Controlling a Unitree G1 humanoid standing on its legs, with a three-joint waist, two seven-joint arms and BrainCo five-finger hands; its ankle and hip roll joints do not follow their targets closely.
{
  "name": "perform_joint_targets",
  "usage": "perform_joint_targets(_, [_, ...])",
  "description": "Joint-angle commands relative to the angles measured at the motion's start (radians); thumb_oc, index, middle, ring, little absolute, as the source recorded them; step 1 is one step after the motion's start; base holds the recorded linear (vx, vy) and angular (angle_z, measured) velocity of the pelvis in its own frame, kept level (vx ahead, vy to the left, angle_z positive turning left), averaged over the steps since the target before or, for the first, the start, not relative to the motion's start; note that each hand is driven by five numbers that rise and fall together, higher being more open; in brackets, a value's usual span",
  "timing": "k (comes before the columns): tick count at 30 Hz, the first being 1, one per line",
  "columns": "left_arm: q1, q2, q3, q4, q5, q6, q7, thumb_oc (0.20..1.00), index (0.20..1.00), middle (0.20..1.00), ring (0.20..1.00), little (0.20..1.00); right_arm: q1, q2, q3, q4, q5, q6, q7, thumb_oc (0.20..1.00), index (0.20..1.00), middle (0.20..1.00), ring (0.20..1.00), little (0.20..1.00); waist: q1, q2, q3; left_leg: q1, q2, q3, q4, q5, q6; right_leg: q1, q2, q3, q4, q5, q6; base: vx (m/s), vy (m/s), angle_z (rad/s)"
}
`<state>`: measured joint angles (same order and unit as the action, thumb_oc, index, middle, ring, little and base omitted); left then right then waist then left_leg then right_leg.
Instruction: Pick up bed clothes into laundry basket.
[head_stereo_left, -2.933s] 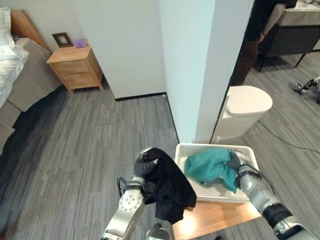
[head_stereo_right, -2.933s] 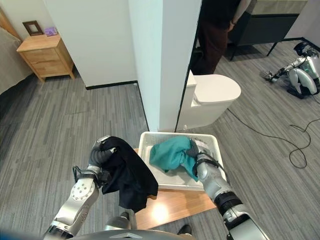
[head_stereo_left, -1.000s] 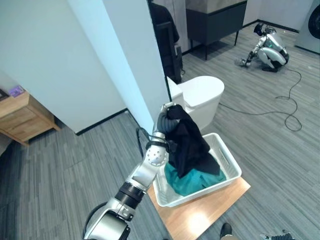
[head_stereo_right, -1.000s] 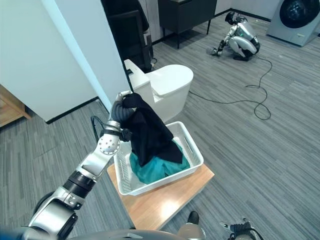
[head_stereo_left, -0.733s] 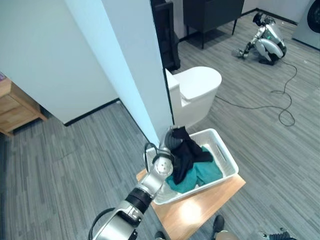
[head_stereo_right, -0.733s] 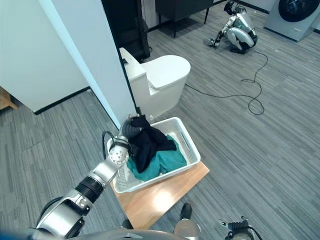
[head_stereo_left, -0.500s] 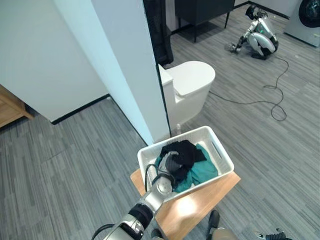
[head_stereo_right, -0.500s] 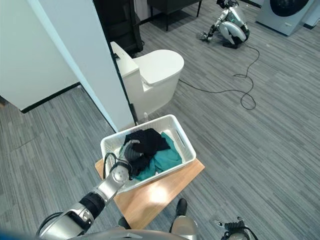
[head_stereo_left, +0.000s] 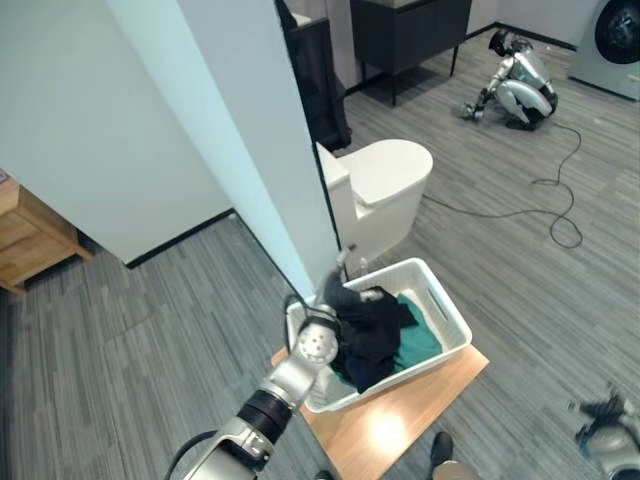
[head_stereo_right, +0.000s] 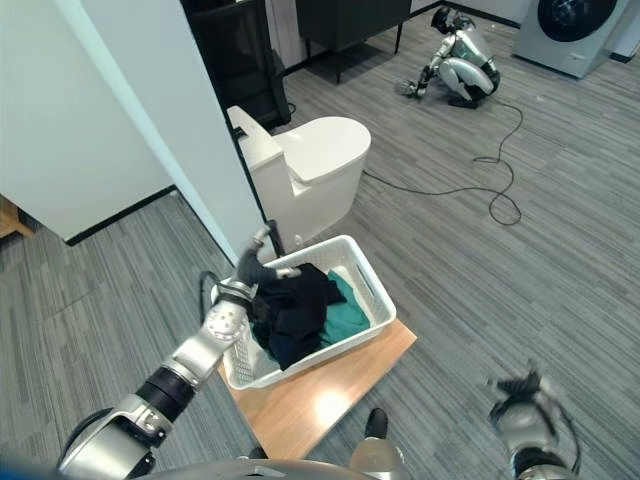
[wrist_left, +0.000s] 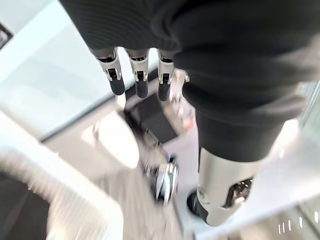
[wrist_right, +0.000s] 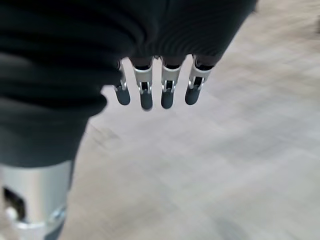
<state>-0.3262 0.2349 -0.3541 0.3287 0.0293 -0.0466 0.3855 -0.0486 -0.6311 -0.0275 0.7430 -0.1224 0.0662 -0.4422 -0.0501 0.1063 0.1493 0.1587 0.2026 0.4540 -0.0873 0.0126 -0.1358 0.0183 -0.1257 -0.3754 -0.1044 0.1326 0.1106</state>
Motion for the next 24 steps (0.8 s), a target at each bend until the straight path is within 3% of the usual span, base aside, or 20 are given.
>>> perform_joint_targets(1, [-0.033, 0.031, 0.044, -0.033, -0.071, -0.086, 0.068, 1.0, 1.0, 1.0, 1.0, 1.0, -0.04, -0.03, -0.037, -0.137, -0.117, -0.043, -0.093, 1.0, 1.0, 1.0, 1.0, 1.0, 0.022, -0.022, 0.005, -0.079, 0.05, -0.034, 0.0, 0.079, -0.038, 0.147, -0.092, -0.074, 0.017, -0.14, 0.137, 0.0, -0.007, -0.06])
perform_joint_targets(3, [0.078, 0.071, 0.138, -0.12, -0.115, -0.122, 0.063, 1.0, 1.0, 1.0, 1.0, 1.0, -0.041, -0.038, -0.049, -0.33, -0.204, -0.062, -0.1, 1.0, 1.0, 1.0, 1.0, 1.0, 0.045, -0.014, 0.001, -0.078, 0.053, -0.039, 0.0, 0.087, -0.042, 0.153, -0.089, -0.075, 0.017, -0.141, 0.133, 0.0, -0.027, 0.06])
perform_joint_targets(5, [0.115, 0.074, 0.161, -0.144, -0.125, -0.13, 0.062, 1.0, 1.0, 1.0, 1.0, 1.0, -0.042, -0.029, -0.05, -0.382, -0.212, -0.073, -0.099, 1.0, 1.0, 1.0, 1.0, 1.0, 0.054, -0.013, 0.0, -0.079, 0.055, -0.042, 0.0, 0.089, -0.043, 0.154, -0.088, -0.076, 0.017, -0.143, 0.131, -0.02, -0.055, 0.02])
perform_joint_targets(6, [0.199, 0.074, 0.211, -0.193, -0.147, -0.15, 0.062, 1.0, 1.0, 1.0, 1.0, 1.0, -0.057, 0.001, -0.028, -0.482, -0.214, -0.11, -0.084, 1.0, 1.0, 1.0, 1.0, 1.0, 0.086, -0.012, -0.002, -0.083, 0.058, -0.053, 0.0, 0.098, -0.044, 0.157, -0.082, -0.08, 0.017, -0.149, 0.123, -0.03, -0.096, 0.05])
perform_joint_targets(10, [0.333, 0.068, 0.286, -0.264, -0.177, -0.179, 0.068, 1.0, 1.0, 1.0, 1.0, 1.0, -0.076, 0.039, 0.034, -0.59, -0.202, -0.177, -0.034, 1.0, 1.0, 1.0, 1.0, 1.0, 0.141, -0.008, -0.005, -0.092, 0.065, -0.075, 0.0, 0.117, -0.05, 0.162, -0.073, -0.088, 0.017, -0.155, 0.114, -0.03, -0.081, 0.12])
perform_joint_targets(11, [0.461, 0.045, 0.377, -0.348, -0.184, -0.21, 0.087, 1.0, 1.0, 1.0, 1.0, 1.0, -0.038, 0.081, 0.049, -0.811, -0.198, -0.224, 0.01, 1.0, 1.0, 1.0, 1.0, 1.0, 0.159, -0.004, 0.005, -0.102, 0.073, -0.073, 0.0, 0.14, -0.052, 0.154, -0.063, -0.086, 0.017, -0.154, 0.106, -0.05, -0.082, 0.21])
perform_joint_targets(12, [0.469, 0.045, 0.375, -0.353, -0.183, -0.207, 0.086, 1.0, 1.0, 1.0, 1.0, 1.0, -0.026, 0.083, 0.046, -0.823, -0.198, -0.217, 0.015, 1.0, 1.0, 1.0, 1.0, 1.0, 0.16, -0.005, -0.003, -0.101, 0.073, -0.075, 0.0, 0.133, -0.056, 0.154, -0.063, -0.086, 0.017, -0.161, 0.108, -0.07, -0.058, 0.31])
perform_joint_targets(13, [0.502, 0.019, 0.395, -0.371, -0.196, -0.217, 0.088, 1.0, 1.0, 1.0, 1.0, 1.0, 0.011, 0.106, 0.113, -0.861, -0.201, -0.25, 0.058, 1.0, 1.0, 1.0, 1.0, 1.0, 0.172, 0.001, 0.004, -0.105, 0.077, -0.073, 0.0, 0.141, -0.058, 0.153, -0.059, -0.084, 0.017, -0.166, 0.109, -0.08, -0.031, 0.15])
perform_joint_targets(14, [0.557, 0.024, 0.447, -0.399, -0.177, -0.226, 0.103, 1.0, 1.0, 1.0, 1.0, 1.0, -0.008, 0.123, 0.176, -0.93, -0.247, -0.258, 0.105, 1.0, 1.0, 1.0, 1.0, 1.0, 0.212, 0.011, 0.015, -0.129, 0.078, -0.088, 0.0, 0.163, -0.067, 0.153, -0.058, -0.096, 0.017, -0.177, 0.108, -0.12, -0.027, 0.19])
perform_joint_targets(15, [0.56, 0.024, 0.45, -0.403, -0.177, -0.224, 0.102, 1.0, 1.0, 1.0, 1.0, 1.0, -0.009, 0.124, 0.179, -0.93, -0.248, -0.257, 0.105, 1.0, 1.0, 1.0, 1.0, 1.0, 0.209, 0.011, 0.012, -0.136, 0.08, -0.089, 0.0, 0.169, -0.064, 0.147, -0.056, -0.097, 0.017, -0.172, 0.106, -0.18, -0.024, 0.04])
perform_joint_targets(17, [0.584, 0.019, 0.484, -0.448, -0.191, -0.266, 0.114, 1.0, 1.0, 1.0, 1.0, 1.0, -0.082, 0.125, 0.239, -0.955, -0.265, -0.264, 0.113, 1.0, 1.0, 1.0, 1.0, 1.0, 0.264, 0.015, 0.037, -0.186, 0.084, -0.098, 0.0, 0.205, -0.086, 0.141, -0.062, -0.116, 0.017, -0.174, 0.101, -0.36, -0.045, 0.21])
perform_joint_targets(18, [0.579, 0.022, 0.487, -0.475, -0.183, -0.281, 0.113, 1.0, 1.0, 1.0, 1.0, 1.0, -0.131, 0.128, 0.28, -0.962, -0.265, -0.259, 0.119, 1.0, 1.0, 1.0, 1.0, 1.0, 0.293, 0.007, 0.06, -0.198, 0.087, -0.052, 0.019, 0.199, -0.078, 0.13, -0.081, -0.165, 0.017, -0.168, 0.091, -0.58, -0.173, 0.51])
perform_joint_targets(20, [0.582, 0.032, 0.488, -0.506, -0.18, -0.28, 0.097, 1.0, 1.0, 1.0, 1.0, 1.0, -0.161, 0.134, 0.296, -0.982, -0.266, -0.258, 0.121, 1.0, 1.0, 1.0, 1.0, 1.0, 0.288, -0.016, 0.072, -0.173, 0.09, 0.052, 0.097, 0.121, -0.031, 0.112, -0.106, -0.242, 0.017, -0.143, 0.068, -0.41, -0.235, 1.19])
perform_joint_targets(21, [0.584, 0.033, 0.49, -0.509, -0.181, -0.279, 0.096, 1.0, 1.0, 1.0, 1.0, 1.0, -0.162, 0.136, 0.297, -0.982, -0.266, -0.258, 0.121, 1.0, 1.0, 1.0, 1.0, 1.0, 0.279, -0.017, 0.076, -0.176, 0.09, 0.044, 0.108, 0.113, -0.029, 0.119, -0.108, -0.25, 0.017, -0.145, 0.069, -0.2, -0.215, 2.03])
perform_joint_targets(22, [0.583, 0.041, 0.489, -0.521, -0.186, -0.272, 0.085, 1.0, 1.0, 1.0, 1.0, 1.0, -0.147, 0.148, 0.298, -0.996, -0.265, -0.259, 0.116, 1.0, 1.0, 1.0, 1.0, 1.0, 0.243, -0.036, 0.06, -0.108, 0.118, 0.148, 0.165, 0.044, -0.02, 0.133, -0.12, -0.312, 0.017, -0.148, 0.046, -0.18, -0.149, 2.5])
perform_joint_targets(24, [0.577, 0.057, 0.489, -0.528, -0.203, -0.266, 0.071, 1.0, 1.0, 1.0, 1.0, 1.0, -0.119, 0.167, 0.283, -1.013, -0.257, -0.256, 0.115, 1.0, 1.0, 1.0, 1.0, 1.0, 0.194, -0.052, 0.042, -0.029, 0.151, 0.255, 0.21, 0.016, -0.015, 0.159, -0.142, -0.41, 0.017, -0.13, 0.016, -0.22, -0.093, 2.38])
